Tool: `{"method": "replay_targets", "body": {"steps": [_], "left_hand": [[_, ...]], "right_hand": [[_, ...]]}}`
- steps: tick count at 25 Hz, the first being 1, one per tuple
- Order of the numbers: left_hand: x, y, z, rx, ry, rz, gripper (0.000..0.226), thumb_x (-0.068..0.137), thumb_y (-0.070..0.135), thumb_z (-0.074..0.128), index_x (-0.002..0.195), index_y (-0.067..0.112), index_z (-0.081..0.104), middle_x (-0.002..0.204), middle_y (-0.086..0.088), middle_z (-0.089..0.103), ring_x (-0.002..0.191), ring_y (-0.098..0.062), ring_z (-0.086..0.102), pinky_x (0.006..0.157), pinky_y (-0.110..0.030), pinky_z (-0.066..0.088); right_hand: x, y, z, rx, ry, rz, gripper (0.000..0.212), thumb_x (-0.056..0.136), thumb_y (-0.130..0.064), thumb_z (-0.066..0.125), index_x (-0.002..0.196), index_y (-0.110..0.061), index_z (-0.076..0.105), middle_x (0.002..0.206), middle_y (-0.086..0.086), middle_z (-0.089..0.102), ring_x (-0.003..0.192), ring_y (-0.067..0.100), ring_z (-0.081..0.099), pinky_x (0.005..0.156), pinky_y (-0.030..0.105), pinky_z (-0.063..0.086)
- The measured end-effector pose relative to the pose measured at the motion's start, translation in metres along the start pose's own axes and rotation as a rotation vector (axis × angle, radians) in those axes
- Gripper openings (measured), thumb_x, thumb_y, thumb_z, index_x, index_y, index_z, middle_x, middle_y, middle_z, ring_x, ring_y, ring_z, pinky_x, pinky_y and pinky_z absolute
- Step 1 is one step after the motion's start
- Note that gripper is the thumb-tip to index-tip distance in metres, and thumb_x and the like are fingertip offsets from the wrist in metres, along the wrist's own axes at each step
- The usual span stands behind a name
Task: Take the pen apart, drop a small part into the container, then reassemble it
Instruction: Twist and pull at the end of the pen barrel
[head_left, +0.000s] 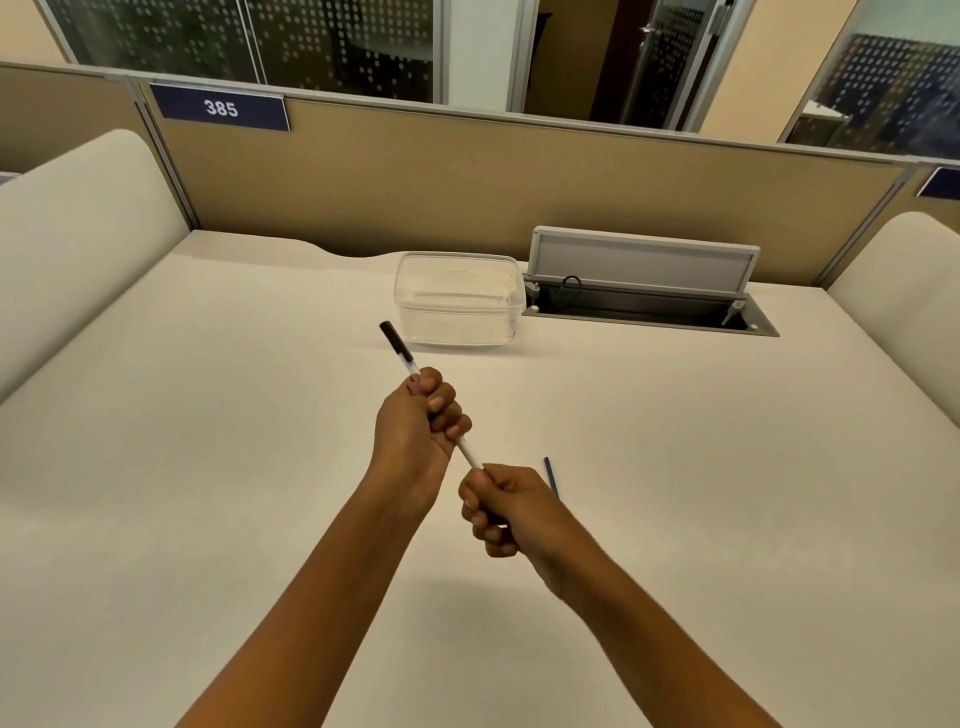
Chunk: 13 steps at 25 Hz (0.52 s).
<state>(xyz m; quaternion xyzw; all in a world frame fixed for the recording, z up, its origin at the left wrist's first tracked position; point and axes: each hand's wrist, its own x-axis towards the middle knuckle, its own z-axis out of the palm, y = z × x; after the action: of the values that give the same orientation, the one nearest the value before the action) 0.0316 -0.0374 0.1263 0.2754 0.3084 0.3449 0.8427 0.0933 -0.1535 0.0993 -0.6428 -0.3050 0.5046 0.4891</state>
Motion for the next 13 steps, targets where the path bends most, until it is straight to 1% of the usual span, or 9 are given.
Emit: {"method": "replay_targets", "body": {"steps": [1,2,3,5,7,9,11,13], "left_hand": [[0.0001,-0.001,0.0001,0.007,0.011,0.017,0.042,0.088,-0.005,0.014,0.06,0.016,0.036,0.041,0.007,0.034,0.036,-0.007,0.025,0.038,-0.018,0.026],[0.0002,-0.0012,-0.0002,-0.004,0.015,0.024,0.041,0.088,-0.005,0.014,0.061,0.016,0.037,0.041,0.007,0.035,0.036,-0.007,0.025,0.038,-0.018,0.026],[0.0006,-0.0006,-0.0007,-0.023,0.014,0.025,0.041,0.089,-0.004,0.015,0.061,0.016,0.037,0.042,0.007,0.035,0.036,-0.007,0.025,0.038,-0.018,0.027],[0.001,0.0025,-0.0033,-0.051,0.016,0.023,0.04,0.088,-0.004,0.016,0.061,0.016,0.037,0.042,0.007,0.035,0.037,-0.007,0.024,0.038,-0.018,0.027],[0.0011,0.0043,-0.0057,-0.064,0.025,0.017,0.039,0.089,-0.003,0.018,0.06,0.017,0.037,0.042,0.006,0.034,0.037,-0.008,0.023,0.039,-0.018,0.026],[0.0004,0.0026,-0.0067,-0.075,0.025,0.004,0.039,0.089,-0.003,0.018,0.06,0.017,0.037,0.043,0.006,0.034,0.038,-0.008,0.023,0.039,-0.018,0.026],[-0.0003,-0.0012,-0.0063,-0.075,0.022,-0.003,0.04,0.087,-0.005,0.016,0.06,0.017,0.037,0.042,0.006,0.034,0.037,-0.008,0.023,0.039,-0.018,0.026],[-0.0005,-0.0043,-0.0053,-0.068,0.024,0.002,0.041,0.087,-0.005,0.015,0.06,0.017,0.037,0.042,0.007,0.034,0.036,-0.008,0.024,0.038,-0.018,0.026]], "right_hand": [[0.0006,0.0032,0.0056,-0.181,0.141,-0.053,0.033,0.097,-0.022,0.044,0.067,-0.018,0.056,0.058,-0.004,0.049,0.049,0.009,0.041,0.048,0.019,0.034],[0.0009,0.0059,0.01,-0.297,0.234,-0.105,0.03,0.096,-0.023,0.046,0.069,-0.019,0.058,0.058,-0.006,0.051,0.051,0.008,0.044,0.051,0.02,0.038],[0.0012,0.0085,0.0123,-0.315,0.262,-0.144,0.026,0.096,-0.024,0.048,0.074,-0.02,0.061,0.059,-0.008,0.053,0.053,0.008,0.047,0.052,0.021,0.04],[-0.0012,0.0062,0.0131,-0.163,0.205,-0.142,0.023,0.095,-0.03,0.049,0.085,-0.018,0.066,0.063,-0.007,0.058,0.052,0.007,0.049,0.051,0.02,0.044],[-0.0037,0.0024,0.0092,-0.03,0.151,-0.097,0.034,0.097,-0.037,0.043,0.086,-0.019,0.069,0.064,-0.006,0.062,0.052,0.009,0.051,0.048,0.022,0.045],[-0.0052,0.0007,0.0054,-0.026,0.162,-0.09,0.041,0.097,-0.039,0.041,0.08,-0.017,0.071,0.061,-0.005,0.063,0.052,0.01,0.052,0.049,0.023,0.045],[-0.0066,0.0021,0.0047,-0.074,0.205,-0.11,0.037,0.095,-0.036,0.048,0.078,-0.013,0.072,0.058,-0.005,0.062,0.05,0.009,0.052,0.05,0.021,0.045],[-0.0079,0.0042,0.0048,-0.135,0.282,-0.128,0.028,0.091,-0.033,0.057,0.079,-0.013,0.072,0.058,-0.005,0.064,0.047,0.007,0.053,0.051,0.02,0.047]]}}
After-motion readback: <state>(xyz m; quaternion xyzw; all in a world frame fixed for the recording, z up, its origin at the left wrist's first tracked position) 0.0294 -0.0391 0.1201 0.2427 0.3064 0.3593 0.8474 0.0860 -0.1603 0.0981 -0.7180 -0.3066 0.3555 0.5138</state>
